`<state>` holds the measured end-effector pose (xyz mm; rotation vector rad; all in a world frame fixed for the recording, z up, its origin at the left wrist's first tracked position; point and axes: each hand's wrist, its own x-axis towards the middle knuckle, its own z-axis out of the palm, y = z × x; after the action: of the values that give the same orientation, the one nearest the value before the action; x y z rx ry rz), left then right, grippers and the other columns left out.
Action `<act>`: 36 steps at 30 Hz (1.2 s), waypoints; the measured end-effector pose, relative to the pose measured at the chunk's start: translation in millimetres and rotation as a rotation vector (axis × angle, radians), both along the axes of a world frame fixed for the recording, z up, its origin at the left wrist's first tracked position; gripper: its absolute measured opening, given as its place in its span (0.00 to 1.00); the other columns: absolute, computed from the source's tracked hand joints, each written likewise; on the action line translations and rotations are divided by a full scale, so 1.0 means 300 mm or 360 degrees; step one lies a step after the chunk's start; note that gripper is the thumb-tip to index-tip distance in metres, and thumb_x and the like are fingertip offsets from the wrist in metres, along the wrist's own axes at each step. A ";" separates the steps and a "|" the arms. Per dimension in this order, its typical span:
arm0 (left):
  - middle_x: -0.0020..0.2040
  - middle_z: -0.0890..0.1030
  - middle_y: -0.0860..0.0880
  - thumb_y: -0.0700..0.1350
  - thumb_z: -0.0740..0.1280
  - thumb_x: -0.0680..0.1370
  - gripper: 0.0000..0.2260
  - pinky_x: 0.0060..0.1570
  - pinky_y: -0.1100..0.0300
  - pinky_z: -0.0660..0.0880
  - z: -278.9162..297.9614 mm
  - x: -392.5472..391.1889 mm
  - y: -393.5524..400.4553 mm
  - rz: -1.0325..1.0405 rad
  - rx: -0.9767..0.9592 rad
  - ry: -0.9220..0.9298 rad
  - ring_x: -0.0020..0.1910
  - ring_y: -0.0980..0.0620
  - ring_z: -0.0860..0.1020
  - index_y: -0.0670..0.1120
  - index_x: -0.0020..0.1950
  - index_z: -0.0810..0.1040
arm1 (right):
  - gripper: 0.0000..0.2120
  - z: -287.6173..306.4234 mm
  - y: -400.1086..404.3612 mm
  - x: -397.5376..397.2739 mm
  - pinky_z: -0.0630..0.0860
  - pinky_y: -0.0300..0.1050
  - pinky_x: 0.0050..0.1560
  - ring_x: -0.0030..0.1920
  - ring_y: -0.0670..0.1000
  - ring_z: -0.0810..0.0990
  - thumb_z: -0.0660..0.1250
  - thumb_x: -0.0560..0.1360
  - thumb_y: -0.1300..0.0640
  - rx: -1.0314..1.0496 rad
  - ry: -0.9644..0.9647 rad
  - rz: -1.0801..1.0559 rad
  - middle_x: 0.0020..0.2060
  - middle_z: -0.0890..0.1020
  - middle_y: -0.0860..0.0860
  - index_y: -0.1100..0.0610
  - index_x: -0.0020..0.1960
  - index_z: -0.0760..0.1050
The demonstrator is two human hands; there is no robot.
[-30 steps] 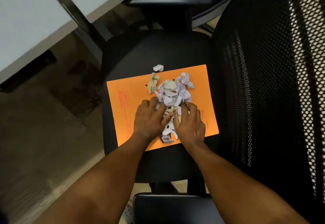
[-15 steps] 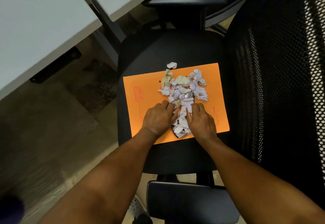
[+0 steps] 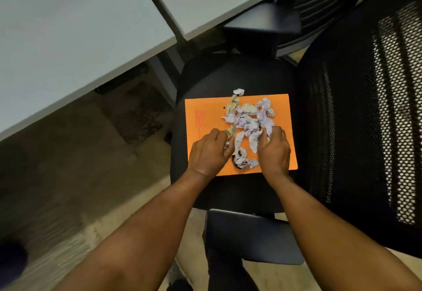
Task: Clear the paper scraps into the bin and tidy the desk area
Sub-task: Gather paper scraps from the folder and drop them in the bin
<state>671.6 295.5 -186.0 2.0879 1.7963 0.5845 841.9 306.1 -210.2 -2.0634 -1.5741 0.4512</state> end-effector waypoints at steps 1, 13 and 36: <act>0.38 0.78 0.43 0.53 0.58 0.79 0.17 0.29 0.60 0.60 0.016 -0.007 -0.009 0.0001 0.0010 0.0010 0.31 0.42 0.76 0.41 0.44 0.78 | 0.10 0.012 -0.003 -0.006 0.69 0.44 0.38 0.41 0.60 0.78 0.62 0.79 0.57 0.0018 0.0018 -0.0026 0.45 0.78 0.61 0.64 0.54 0.72; 0.38 0.77 0.44 0.49 0.65 0.79 0.11 0.28 0.58 0.64 0.155 -0.146 -0.193 0.0138 0.0012 -0.0021 0.31 0.44 0.76 0.42 0.44 0.77 | 0.14 0.107 -0.097 -0.058 0.75 0.50 0.46 0.50 0.61 0.78 0.59 0.80 0.52 -0.0097 0.0238 -0.0445 0.51 0.79 0.61 0.63 0.57 0.72; 0.36 0.76 0.46 0.49 0.62 0.79 0.11 0.25 0.60 0.61 0.406 -0.929 -0.863 0.0563 0.0395 0.0015 0.27 0.47 0.73 0.43 0.44 0.77 | 0.16 0.475 -0.571 -0.951 0.66 0.43 0.37 0.43 0.55 0.76 0.56 0.81 0.50 -0.0130 0.0487 0.0007 0.44 0.78 0.56 0.61 0.55 0.73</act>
<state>392.9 36.6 -64.0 1.9280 2.2170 0.9330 556.5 134.8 -67.5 -1.9399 -1.3976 0.8036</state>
